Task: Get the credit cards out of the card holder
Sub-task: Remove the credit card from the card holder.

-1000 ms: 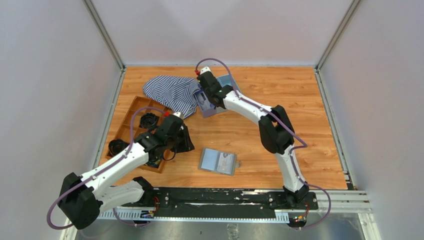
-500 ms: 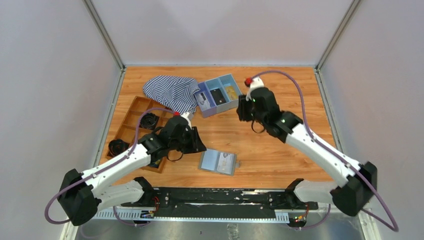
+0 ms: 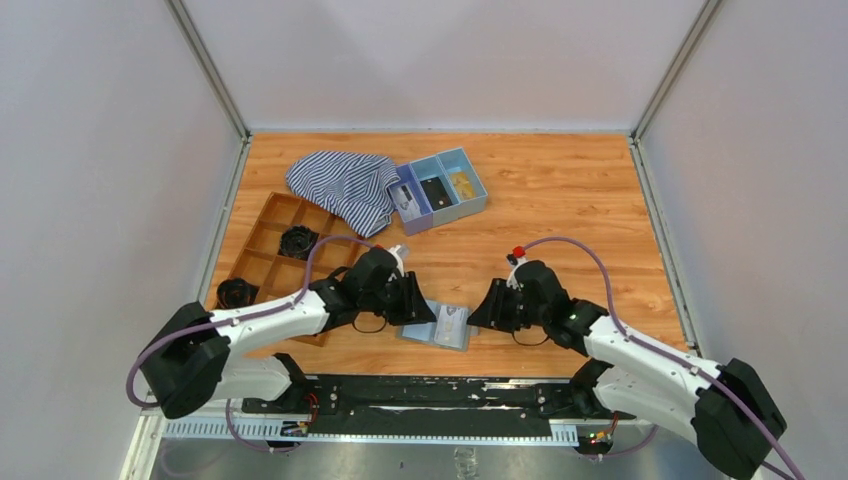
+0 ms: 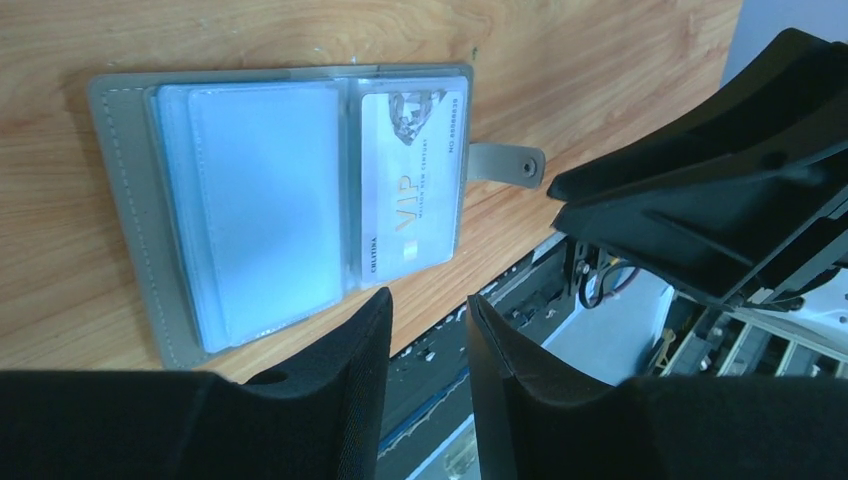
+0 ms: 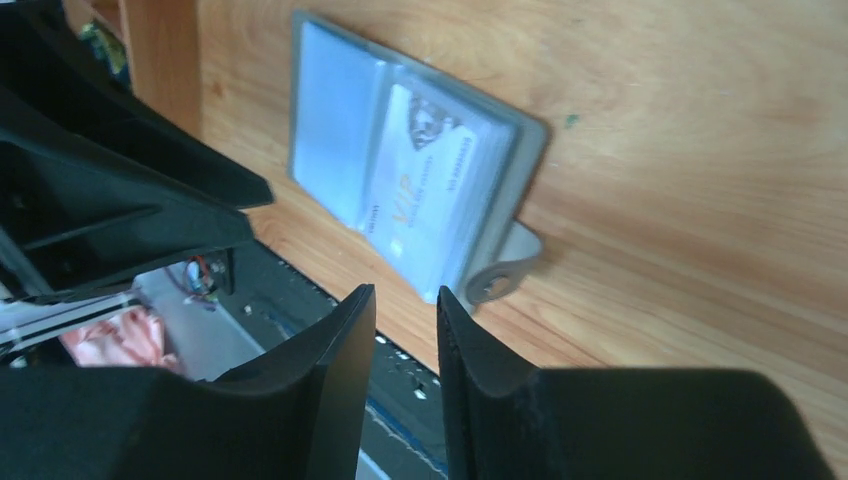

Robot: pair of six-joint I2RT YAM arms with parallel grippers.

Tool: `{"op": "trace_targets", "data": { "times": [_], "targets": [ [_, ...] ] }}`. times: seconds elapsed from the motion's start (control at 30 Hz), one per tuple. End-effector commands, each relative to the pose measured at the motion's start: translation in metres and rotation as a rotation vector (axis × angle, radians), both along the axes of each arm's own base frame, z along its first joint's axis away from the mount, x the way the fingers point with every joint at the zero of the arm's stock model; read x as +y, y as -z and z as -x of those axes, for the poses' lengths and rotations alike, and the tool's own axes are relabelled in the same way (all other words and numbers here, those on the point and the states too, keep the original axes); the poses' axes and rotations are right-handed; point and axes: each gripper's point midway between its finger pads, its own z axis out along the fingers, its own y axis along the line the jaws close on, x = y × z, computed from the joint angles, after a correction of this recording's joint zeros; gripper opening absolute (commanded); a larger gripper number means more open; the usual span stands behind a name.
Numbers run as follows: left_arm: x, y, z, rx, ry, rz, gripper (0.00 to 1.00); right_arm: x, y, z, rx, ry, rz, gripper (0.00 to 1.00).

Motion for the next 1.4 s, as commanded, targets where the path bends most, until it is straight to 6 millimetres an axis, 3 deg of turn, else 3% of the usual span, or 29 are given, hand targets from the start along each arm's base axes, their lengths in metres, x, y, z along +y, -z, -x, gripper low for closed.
{"op": "trace_targets", "data": {
  "times": [0.0, 0.23, 0.53, 1.37],
  "targets": [
    [-0.016, -0.002, 0.0, 0.002, 0.023, 0.047, 0.37, 0.031, -0.017, 0.006, 0.054, -0.049, -0.154, 0.32],
    [-0.021, 0.019, -0.002, 0.041, 0.034, 0.019, 0.37, 0.04, -0.002, 0.006, 0.087, -0.068, -0.157, 0.3],
    [-0.02, 0.037, -0.003, 0.074, 0.022, -0.027, 0.37, 0.03, 0.024, 0.007, 0.126, -0.035, -0.072, 0.28],
    [-0.024, 0.051, -0.003, 0.115, 0.031, -0.036, 0.33, 0.038, 0.048, 0.009, 0.176, -0.058, -0.063, 0.28]
  ]
}}
